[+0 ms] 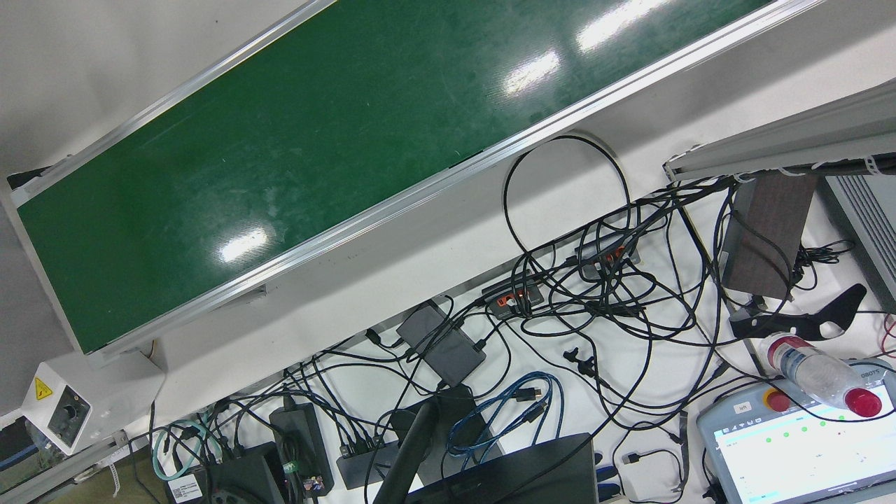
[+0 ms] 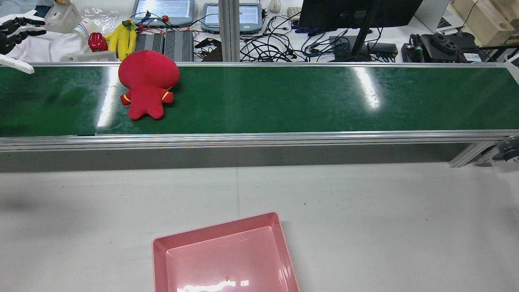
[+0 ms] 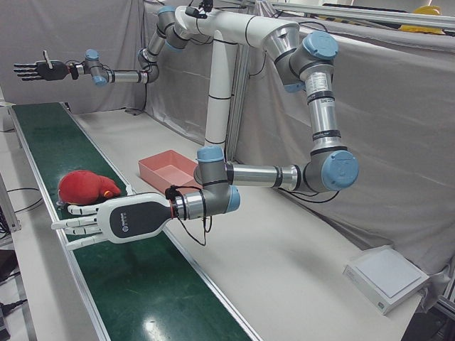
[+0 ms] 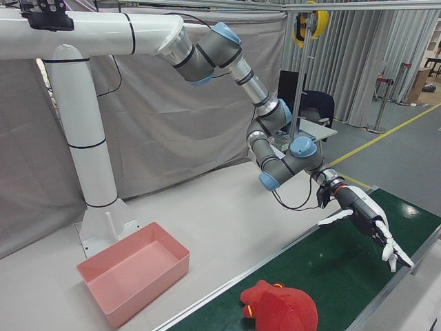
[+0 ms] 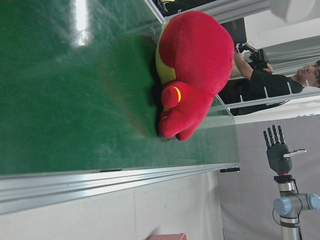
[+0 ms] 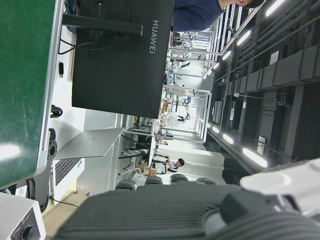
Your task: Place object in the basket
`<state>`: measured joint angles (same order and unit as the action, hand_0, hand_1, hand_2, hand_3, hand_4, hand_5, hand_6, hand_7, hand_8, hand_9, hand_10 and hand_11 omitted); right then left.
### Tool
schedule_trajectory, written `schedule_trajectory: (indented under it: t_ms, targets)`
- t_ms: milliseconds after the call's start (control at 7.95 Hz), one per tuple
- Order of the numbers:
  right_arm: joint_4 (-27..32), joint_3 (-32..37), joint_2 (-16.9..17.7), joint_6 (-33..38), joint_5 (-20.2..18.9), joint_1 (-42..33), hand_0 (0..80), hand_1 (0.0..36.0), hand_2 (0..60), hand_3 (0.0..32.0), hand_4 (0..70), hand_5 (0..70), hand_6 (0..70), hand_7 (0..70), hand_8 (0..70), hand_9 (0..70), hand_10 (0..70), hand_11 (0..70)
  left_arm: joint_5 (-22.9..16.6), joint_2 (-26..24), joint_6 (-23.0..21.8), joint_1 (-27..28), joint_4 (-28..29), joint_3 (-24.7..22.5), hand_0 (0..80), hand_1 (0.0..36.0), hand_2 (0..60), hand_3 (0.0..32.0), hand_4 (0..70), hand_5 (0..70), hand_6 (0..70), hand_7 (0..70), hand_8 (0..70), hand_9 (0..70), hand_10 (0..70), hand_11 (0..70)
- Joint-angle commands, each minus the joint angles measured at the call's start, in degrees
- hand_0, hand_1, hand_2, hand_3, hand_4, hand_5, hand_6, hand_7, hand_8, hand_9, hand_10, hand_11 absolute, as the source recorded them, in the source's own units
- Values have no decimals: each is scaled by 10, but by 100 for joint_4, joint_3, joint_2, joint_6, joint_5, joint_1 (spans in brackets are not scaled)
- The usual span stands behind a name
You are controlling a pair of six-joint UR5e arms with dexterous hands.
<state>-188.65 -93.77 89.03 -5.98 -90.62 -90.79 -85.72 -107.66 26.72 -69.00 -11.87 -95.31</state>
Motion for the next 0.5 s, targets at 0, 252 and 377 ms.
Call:
schedule_trajectory:
  t_ms: [0,252,377]
  targets:
    - [3,8,0,0,0,0,0,0,0,0,0,0,0,0,0,0,0,0,-32,-114,402,19,-245,-40,622,124,0,0,134,265,49,41,120,188,0,0]
    - [-5,-1,0,0,0,0,0,0,0,0,0,0,0,0,0,0,0,0,-32,-114,588,141,-342,-84,623,126,0,0,132,264,49,42,120,188,0,0]
    - [3,-1,0,0,0,0,0,0,0,0,0,0,0,0,0,0,0,0,-32,-175,693,263,-438,-102,623,126,0,0,134,266,50,43,122,191,0,0]
